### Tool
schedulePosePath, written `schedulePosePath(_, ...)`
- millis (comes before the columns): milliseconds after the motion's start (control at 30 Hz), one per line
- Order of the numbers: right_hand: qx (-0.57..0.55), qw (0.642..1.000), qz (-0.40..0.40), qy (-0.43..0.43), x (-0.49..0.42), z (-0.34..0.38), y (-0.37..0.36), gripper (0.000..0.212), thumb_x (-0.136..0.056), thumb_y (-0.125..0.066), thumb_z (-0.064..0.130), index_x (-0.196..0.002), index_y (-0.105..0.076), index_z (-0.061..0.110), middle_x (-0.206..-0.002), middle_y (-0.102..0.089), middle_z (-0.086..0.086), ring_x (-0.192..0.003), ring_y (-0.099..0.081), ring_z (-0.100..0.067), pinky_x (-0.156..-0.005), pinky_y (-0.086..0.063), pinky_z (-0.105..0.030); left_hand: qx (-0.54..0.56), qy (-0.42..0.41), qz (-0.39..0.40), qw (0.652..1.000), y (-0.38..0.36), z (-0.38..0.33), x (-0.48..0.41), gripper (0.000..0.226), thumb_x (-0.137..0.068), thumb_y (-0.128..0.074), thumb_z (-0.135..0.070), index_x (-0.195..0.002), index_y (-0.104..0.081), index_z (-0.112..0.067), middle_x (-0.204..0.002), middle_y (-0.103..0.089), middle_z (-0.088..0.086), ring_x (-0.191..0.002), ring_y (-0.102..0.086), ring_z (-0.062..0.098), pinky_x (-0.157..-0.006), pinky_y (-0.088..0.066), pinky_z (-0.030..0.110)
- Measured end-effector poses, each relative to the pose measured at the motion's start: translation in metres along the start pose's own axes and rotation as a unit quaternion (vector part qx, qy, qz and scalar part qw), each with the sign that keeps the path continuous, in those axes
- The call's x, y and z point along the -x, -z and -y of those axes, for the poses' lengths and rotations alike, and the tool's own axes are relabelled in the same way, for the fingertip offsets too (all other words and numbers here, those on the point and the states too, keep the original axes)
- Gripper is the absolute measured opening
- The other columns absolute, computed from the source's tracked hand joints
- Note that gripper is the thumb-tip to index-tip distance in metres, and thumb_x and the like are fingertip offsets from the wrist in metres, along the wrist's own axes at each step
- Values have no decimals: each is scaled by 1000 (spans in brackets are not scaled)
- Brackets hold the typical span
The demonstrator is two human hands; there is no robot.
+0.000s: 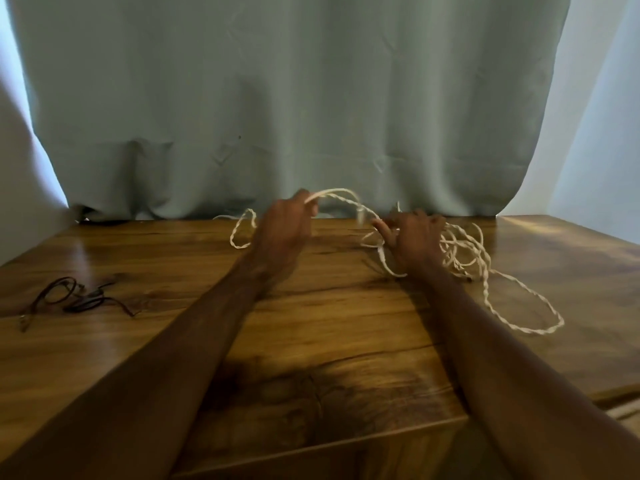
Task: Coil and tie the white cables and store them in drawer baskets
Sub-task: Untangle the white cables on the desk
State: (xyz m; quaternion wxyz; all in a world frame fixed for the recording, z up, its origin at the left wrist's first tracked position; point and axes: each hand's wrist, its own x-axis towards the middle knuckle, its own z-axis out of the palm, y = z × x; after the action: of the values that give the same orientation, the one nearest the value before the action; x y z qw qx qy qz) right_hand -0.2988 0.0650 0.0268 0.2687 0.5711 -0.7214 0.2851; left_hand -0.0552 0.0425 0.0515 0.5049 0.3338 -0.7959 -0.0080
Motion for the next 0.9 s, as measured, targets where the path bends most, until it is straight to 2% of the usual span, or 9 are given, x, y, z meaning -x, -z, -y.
schedulePosePath(67, 24, 999, 24, -24, 2, -17, -3, 30, -97, -52, 41, -92, -73, 20, -94, -73, -11, -100, -64, -38, -93, -35, -49, 11, 76, -65, 995, 14, 23, -2, 30, -105, -41, -24, -105, -66, -8, -79, -65, 8, -72, -62, 26, -60, -42, 33)
schedulePosePath(167, 25, 995, 41, -91, 4, -33, 0, 42, -97, -37, 40, -89, -70, 15, -96, -73, -16, -100, -65, -42, -98, -37, -52, 28, 134, -143, 980, 33, 60, -5, 49, -93, -31, -38, -102, -66, -5, -84, -71, 19, -77, -69, 39, -72, -56, 47)
schedulePosePath(233, 40, 992, 55, -110, 1, -30, -1, 45, -100, -34, 42, -95, -70, 15, -101, -73, -17, -105, -64, -42, -105, -35, -54, 15, 146, -118, 982, 34, 68, -2, 47, -92, -29, -39, -99, -64, -8, -81, -70, 21, -74, -69, 41, -70, -57, 50)
schedulePosePath(400, 32, 996, 62, -61, -2, -18, 1, 19, -94, -53, 30, -98, -66, 17, -100, -73, -15, -105, -65, -40, -108, -32, -54, -2, 131, -13, 991, 16, 48, 1, 30, -99, -42, -24, -98, -67, -9, -93, -72, 14, -87, -67, 34, -77, -50, 42)
schedulePosePath(533, 13, 999, 48, -15, -1, -5, 17, 31, -86, -51, 29, -110, -69, 19, -100, -74, -14, -103, -67, -37, -97, -32, -45, 56, 180, 102, 977, 3, 28, 13, 26, -97, -58, -44, -92, -71, -22, -83, -72, -5, -77, -67, 14, -64, -51, 34)
schedulePosePath(633, 35, 998, 38, 30, 0, 10, 27, 28, -96, -59, 28, -120, -70, 19, -107, -75, -14, -106, -67, -38, -95, -32, -43, 166, 230, 162, 945, -4, 11, 15, 24, -95, -68, -40, -82, -72, -20, -70, -70, -5, -60, -63, 8, -52, -45, 24)
schedulePosePath(733, 47, 997, 30, 45, 1, 25, 30, 24, -100, -58, 29, -119, -71, 23, -105, -76, -12, -104, -65, -37, -95, -32, -44, 301, 279, 163, 897, -8, 2, 10, 25, -95, -72, -30, -85, -69, -8, -71, -66, 11, -51, -51, 8, -44, -41, 19)
schedulePosePath(800, 52, 996, 16, 64, 2, 34, 28, 19, -98, -61, 27, -112, -73, 25, -98, -76, -11, -100, -65, -35, -95, -33, -45, 347, 268, 133, 889, -14, -3, 9, 28, -96, -71, -30, -92, -72, -2, -80, -69, 24, -51, -49, 8, -46, -41, 18)
schedulePosePath(900, 50, 994, 0, 100, 3, 47, 23, 19, -97, -57, 27, -107, -73, 29, -95, -75, -7, -101, -64, -29, -95, -29, -45, 368, 240, 85, 894, -28, -6, 8, 21, -94, -74, -32, -109, -77, -17, -87, -75, 1, -69, -65, 5, -58, -51, 20)
